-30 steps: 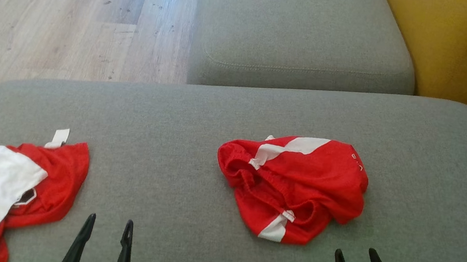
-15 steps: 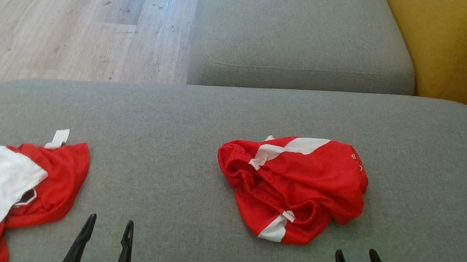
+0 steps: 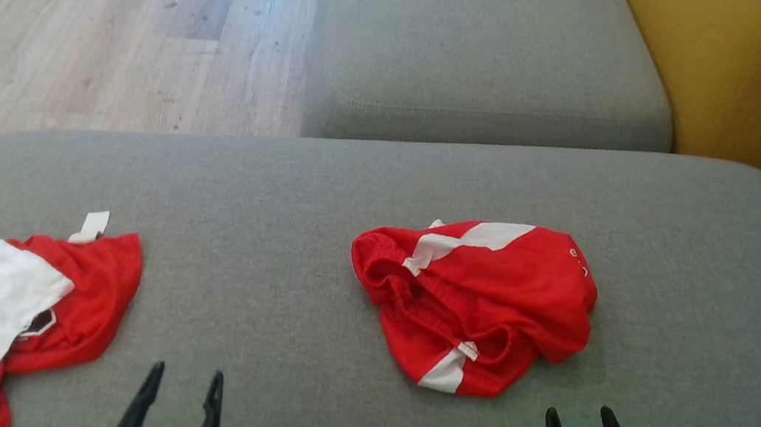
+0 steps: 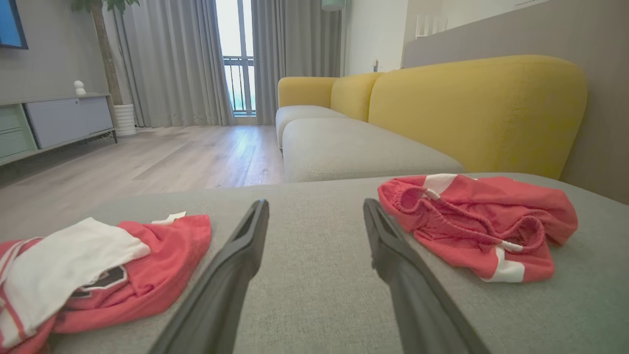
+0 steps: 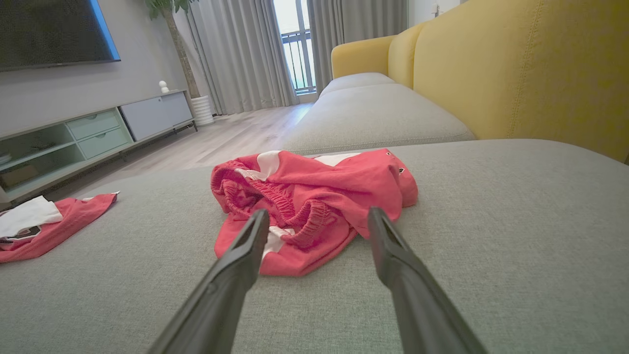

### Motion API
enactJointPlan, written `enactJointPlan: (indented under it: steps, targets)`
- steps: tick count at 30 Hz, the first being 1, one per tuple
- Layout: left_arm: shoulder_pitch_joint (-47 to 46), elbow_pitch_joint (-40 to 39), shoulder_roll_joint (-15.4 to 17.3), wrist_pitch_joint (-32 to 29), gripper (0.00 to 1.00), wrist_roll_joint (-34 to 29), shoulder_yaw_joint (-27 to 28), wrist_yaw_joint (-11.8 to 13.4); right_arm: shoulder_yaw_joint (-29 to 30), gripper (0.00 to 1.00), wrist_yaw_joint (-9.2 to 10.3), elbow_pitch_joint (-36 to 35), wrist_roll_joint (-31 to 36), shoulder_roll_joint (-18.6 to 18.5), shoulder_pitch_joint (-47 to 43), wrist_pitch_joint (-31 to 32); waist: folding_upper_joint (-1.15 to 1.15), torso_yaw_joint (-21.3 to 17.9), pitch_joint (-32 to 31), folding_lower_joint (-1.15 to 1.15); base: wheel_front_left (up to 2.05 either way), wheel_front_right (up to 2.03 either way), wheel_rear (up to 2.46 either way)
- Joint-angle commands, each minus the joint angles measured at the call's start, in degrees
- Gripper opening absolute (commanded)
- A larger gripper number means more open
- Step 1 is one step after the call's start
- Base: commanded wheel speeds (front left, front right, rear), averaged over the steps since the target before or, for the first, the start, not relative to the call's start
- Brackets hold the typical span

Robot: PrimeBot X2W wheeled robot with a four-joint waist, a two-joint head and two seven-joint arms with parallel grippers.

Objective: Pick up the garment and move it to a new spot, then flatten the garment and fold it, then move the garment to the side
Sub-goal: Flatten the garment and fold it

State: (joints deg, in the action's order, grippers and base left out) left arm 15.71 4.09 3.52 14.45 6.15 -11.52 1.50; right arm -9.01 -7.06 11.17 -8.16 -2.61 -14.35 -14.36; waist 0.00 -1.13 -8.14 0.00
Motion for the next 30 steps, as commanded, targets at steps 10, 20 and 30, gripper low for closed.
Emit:
enactJointPlan:
  steps: [10,20,30]
  targets:
    - [-16.3,10.7,-0.6,0.5,1.0,15.3,-10.6,-2.1,-1.5,1.0,-0.43,-2.2,1.7,-0.4,4.3,-0.6,0.0,-1.6,5.8,0.0,0.0,0.0,0.0]
    - [-35.9,19.0,-0.6,-3.1,1.0,44.3,-26.6,-3.5,-1.3,1.0,-0.43,-3.4,1.5,-1.5,9.1,-0.6,0.0,-4.5,15.6,0.0,0.0,0.0,0.0]
    - [-48.0,25.9,-0.6,-4.5,1.0,60.0,-35.3,-0.8,-2.5,1.0,-0.43,-3.4,1.3,-1.6,12.5,-0.6,0.0,-8.0,19.9,0.0,0.0,0.0,0.0]
